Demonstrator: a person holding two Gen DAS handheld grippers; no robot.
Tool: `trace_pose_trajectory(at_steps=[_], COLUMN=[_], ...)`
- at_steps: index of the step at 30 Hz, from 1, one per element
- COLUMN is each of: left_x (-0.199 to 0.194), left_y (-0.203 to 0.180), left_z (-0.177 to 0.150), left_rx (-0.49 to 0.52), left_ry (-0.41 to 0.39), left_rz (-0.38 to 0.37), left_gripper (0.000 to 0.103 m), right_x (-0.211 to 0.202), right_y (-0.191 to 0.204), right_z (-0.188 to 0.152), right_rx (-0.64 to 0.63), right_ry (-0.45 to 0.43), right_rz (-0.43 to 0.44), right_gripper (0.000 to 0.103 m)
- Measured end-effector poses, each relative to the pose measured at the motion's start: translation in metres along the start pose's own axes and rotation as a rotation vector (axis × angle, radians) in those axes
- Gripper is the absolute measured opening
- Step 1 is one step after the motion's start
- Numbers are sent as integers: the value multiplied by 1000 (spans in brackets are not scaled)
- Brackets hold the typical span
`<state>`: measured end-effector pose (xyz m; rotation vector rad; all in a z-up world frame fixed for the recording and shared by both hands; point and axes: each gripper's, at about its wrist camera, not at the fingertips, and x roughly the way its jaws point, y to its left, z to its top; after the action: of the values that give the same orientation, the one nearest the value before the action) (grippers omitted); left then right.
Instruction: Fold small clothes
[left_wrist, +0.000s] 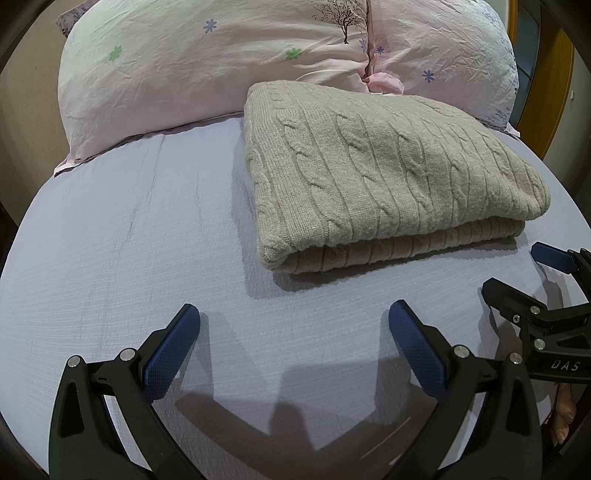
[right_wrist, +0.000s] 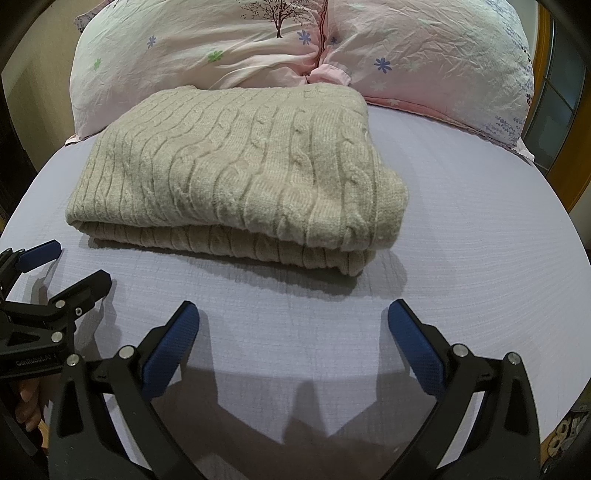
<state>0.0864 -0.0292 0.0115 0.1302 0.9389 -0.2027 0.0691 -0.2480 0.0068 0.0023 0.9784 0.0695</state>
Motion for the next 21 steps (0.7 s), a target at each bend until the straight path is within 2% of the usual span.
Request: trace_pose_trajectory(at_steps=[21], left_x=[0], left_y=[-2], left_z=[-1], left_rx=[3], left_ry=[-2], left_rz=[0], left_gripper=[102], right_x=[0], right_y=[0], right_z=[0], right_rx=[0], right_ry=[0], right_rz=[0], right_gripper=[101])
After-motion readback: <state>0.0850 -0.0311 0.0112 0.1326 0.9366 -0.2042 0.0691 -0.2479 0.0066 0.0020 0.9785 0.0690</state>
